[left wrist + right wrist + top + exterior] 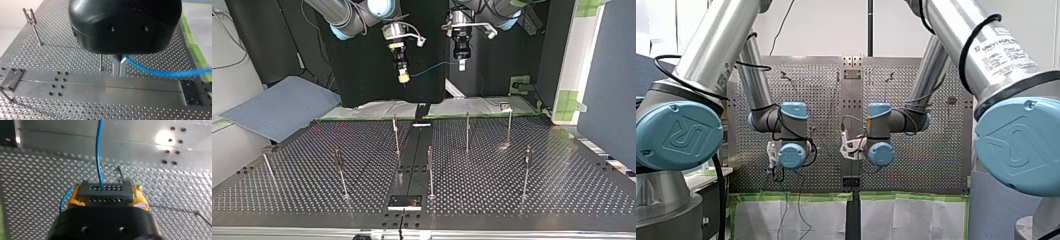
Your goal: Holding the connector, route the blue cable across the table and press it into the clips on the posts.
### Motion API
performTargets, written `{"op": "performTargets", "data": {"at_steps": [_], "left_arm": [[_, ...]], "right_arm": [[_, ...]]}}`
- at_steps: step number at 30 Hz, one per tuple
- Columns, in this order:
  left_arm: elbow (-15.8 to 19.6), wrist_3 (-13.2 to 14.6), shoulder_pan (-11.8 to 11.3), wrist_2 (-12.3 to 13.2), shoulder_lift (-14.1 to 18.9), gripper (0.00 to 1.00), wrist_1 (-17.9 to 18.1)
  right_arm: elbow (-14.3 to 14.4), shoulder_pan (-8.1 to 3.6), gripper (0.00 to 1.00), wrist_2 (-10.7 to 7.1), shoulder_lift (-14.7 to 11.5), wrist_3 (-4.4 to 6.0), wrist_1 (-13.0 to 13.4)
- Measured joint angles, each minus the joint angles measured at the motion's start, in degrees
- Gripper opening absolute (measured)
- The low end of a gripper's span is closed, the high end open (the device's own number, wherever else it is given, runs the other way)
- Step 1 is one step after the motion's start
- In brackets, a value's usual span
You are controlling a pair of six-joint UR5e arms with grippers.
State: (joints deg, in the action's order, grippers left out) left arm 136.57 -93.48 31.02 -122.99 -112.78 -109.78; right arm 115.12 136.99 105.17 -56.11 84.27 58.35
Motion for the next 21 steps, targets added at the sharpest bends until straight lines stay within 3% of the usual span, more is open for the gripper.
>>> {"op": "performTargets", "data": {"at_steps": [4,7,21], "left_arm": [[-0.1,0.0,0.0,0.1,0.5,0.00,-1.0],[-0.1,0.0,-0.1,0.1,0.6,0.00,-1.2],[-0.1,0.0,-0.1,0.1,0.6,0.00,-1.2]], "right_arm": [[-0.2,1.87,0.00,0.03,1.9,-0.04,-1.8],[-0.2,2.64,0.00,0.05,3.4,-0.05,-2.3],[-0.2,2.97,0.00,0.05,4.8,-0.05,-2.5]]}}
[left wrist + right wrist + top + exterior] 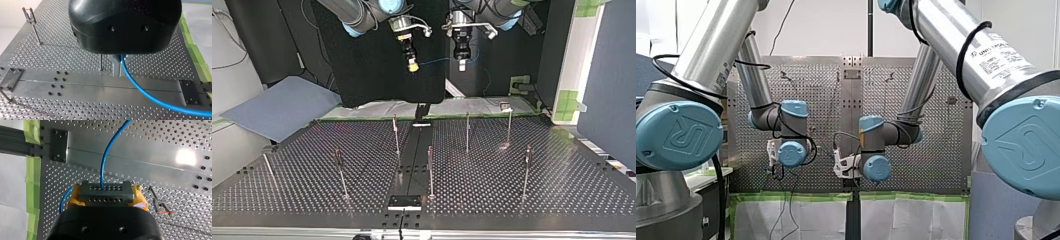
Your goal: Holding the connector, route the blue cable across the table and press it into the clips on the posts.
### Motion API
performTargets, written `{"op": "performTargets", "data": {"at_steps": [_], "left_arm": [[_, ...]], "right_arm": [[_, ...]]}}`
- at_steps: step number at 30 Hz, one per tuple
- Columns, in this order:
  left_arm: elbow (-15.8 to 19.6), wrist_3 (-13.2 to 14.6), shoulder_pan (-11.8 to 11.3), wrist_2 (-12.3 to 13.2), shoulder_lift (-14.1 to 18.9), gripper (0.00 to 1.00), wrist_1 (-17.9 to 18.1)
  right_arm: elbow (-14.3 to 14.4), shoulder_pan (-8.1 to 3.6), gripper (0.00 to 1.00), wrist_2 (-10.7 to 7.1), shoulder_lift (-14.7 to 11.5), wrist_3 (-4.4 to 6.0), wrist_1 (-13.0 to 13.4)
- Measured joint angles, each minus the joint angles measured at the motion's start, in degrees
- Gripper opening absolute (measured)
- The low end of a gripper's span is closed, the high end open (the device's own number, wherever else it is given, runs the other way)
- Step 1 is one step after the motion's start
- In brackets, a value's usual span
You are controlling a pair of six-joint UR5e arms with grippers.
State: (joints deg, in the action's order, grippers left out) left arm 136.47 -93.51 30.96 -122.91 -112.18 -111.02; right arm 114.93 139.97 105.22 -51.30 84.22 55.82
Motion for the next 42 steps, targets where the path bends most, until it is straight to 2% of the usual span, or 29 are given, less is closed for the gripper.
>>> {"op": "performTargets", "data": {"at_steps": [24,29,31,33,37,42], "left_arm": [[0.1,0.1,0.0,0.1,0.1,0.00,-0.1],[1.6,1.2,-0.2,0.9,1.6,0.00,-1.6],[2.4,1.0,-0.3,1.3,2.4,0.00,-2.5],[3.4,0.6,-0.4,1.6,3.5,0.00,-3.4],[4.3,0.1,-0.8,1.0,5.5,0.00,-5.5],[3.3,-1.3,-1.2,-1.2,8.0,0.00,-8.0]], "right_arm": [[0.0,0.00,0.00,0.00,0.0,0.00,0.0],[-1.5,0.42,0.00,1.42,-1.4,-0.91,-1.4],[-2.4,0.65,0.00,1.98,-2.4,-0.71,-2.4],[-3.3,0.77,0.00,1.78,-3.3,-0.04,-3.3],[-5.2,0.73,0.00,0.28,-5.3,1.64,-5.3],[-6.4,0.81,0.00,-1.91,-7.8,2.29,-7.8]]}}
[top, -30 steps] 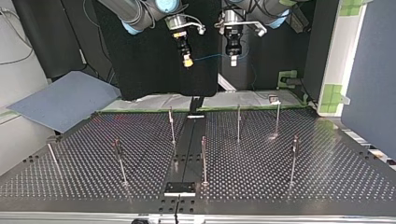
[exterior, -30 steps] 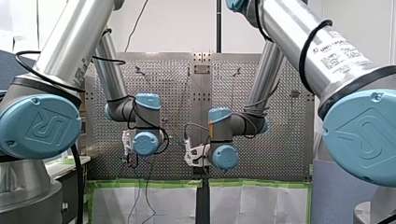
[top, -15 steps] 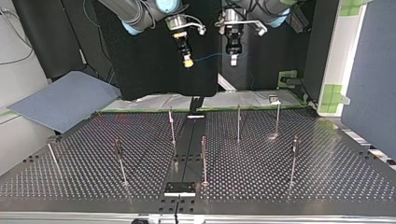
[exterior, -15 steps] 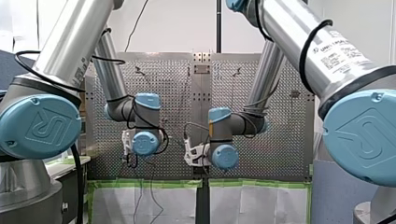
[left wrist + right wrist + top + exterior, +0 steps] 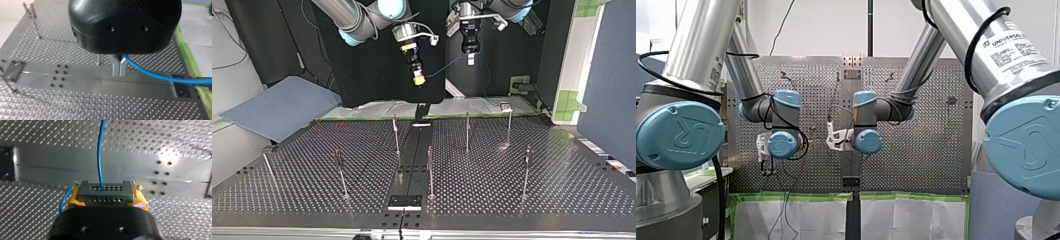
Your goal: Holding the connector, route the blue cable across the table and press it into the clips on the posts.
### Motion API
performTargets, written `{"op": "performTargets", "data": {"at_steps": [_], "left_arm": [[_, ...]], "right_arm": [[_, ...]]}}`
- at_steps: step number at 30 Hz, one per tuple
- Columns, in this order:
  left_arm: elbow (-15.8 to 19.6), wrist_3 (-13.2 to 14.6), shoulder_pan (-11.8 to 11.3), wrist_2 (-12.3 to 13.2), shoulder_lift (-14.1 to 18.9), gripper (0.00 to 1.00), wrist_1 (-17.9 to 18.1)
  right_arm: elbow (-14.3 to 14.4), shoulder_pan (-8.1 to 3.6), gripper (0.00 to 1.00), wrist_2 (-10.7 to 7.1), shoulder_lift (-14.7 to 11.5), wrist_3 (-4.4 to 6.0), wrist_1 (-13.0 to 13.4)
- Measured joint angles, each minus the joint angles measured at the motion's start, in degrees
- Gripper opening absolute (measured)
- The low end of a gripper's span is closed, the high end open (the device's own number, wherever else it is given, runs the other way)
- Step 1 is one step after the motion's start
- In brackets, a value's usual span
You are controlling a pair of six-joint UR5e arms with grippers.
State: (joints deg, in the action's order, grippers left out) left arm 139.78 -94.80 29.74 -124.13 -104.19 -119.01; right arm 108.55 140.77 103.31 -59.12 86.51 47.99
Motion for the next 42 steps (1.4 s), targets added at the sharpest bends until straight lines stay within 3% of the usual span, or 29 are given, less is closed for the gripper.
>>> {"op": "performTargets", "data": {"at_steps": [6,14,19,23,26,33,42], "left_arm": [[-2.5,-0.9,-0.4,-2.7,2.8,0.00,-2.7],[-6.5,-0.2,-2.0,-6.5,6.7,0.00,-6.7],[-8.6,0.3,-4.1,-6.7,9.2,0.00,-9.2],[-9.7,0.3,-6.2,-5.0,11.3,0.00,-11.3],[-10.8,0.2,-7.6,-3.9,12.8,0.00,-12.8],[-13.2,0.1,-10.7,-3.3,16.0,0.00,-16.0],[-15.7,1.1,-12.9,-3.2,20.2,0.00,-20.2]], "right_arm": [[-2.2,0.06,0.00,-2.50,-2.9,-0.13,-2.9],[-6.0,0.11,0.00,-4.99,-6.8,1.81,-6.8],[-8.6,0.07,0.00,-6.34,-9.4,3.32,-9.4],[-10.4,0.01,0.00,-6.63,-11.0,3.82,-11.3],[-11.6,0.05,0.00,-6.68,-10.9,3.91,-12.8],[-14.8,0.28,0.00,-7.89,-7.8,3.97,-16.6],[-19.4,0.43,0.00,-9.73,-6.6,5.32,-21.2]]}}
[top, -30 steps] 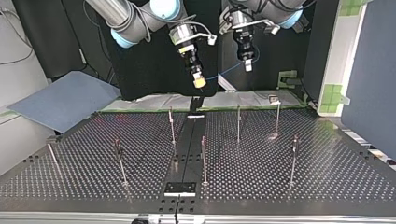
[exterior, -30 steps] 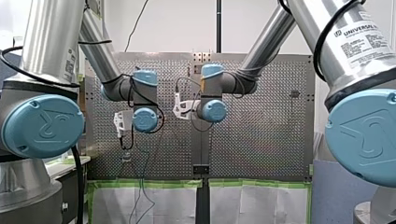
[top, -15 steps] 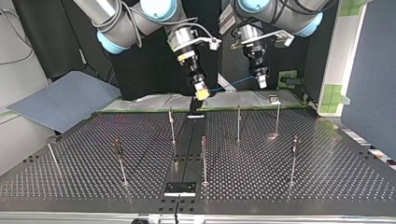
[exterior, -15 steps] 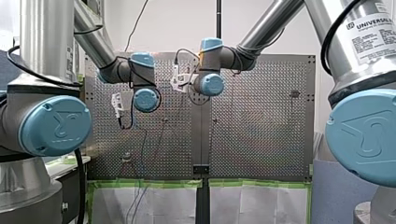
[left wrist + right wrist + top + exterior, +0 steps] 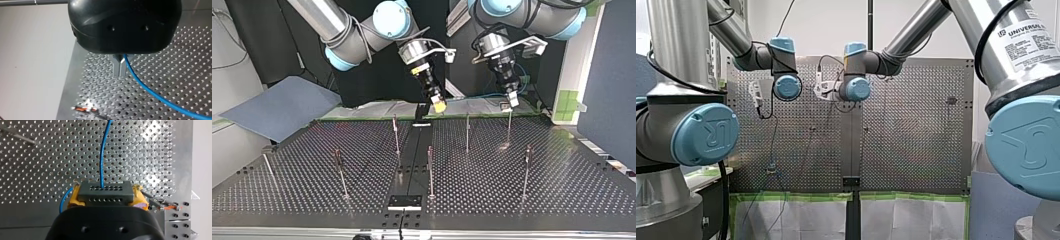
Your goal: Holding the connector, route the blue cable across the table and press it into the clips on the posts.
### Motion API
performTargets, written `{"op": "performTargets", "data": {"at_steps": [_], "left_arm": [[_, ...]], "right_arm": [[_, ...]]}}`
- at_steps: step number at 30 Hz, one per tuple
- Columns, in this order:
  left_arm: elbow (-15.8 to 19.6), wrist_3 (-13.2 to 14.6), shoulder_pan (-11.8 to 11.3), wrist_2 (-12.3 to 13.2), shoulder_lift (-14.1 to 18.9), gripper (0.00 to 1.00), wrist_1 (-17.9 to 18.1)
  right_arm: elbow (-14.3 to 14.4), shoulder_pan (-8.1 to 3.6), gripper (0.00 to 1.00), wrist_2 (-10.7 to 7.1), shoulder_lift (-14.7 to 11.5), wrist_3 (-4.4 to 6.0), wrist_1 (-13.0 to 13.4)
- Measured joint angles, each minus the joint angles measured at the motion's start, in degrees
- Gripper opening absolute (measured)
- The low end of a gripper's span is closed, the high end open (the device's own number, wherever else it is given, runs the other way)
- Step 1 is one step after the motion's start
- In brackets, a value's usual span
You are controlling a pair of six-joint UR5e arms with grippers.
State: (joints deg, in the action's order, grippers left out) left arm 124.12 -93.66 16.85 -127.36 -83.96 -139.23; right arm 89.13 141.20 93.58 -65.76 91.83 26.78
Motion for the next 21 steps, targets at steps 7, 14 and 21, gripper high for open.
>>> {"op": "performTargets", "data": {"at_steps": [7,14,21], "left_arm": [[-1.2,0.5,-1.0,0.3,3.4,0.00,-3.4],[-2.8,0.7,-2.3,1.3,6.4,0.00,-6.8],[-5.2,0.4,-3.6,2.5,4.8,0.00,-8.3]], "right_arm": [[-3.5,0.17,0.00,-0.59,0.0,0.11,-3.5],[-7.2,0.14,0.00,-1.42,0.3,1.25,-7.2],[-10.8,-0.03,0.00,-2.53,1.0,1.93,-10.0]]}}
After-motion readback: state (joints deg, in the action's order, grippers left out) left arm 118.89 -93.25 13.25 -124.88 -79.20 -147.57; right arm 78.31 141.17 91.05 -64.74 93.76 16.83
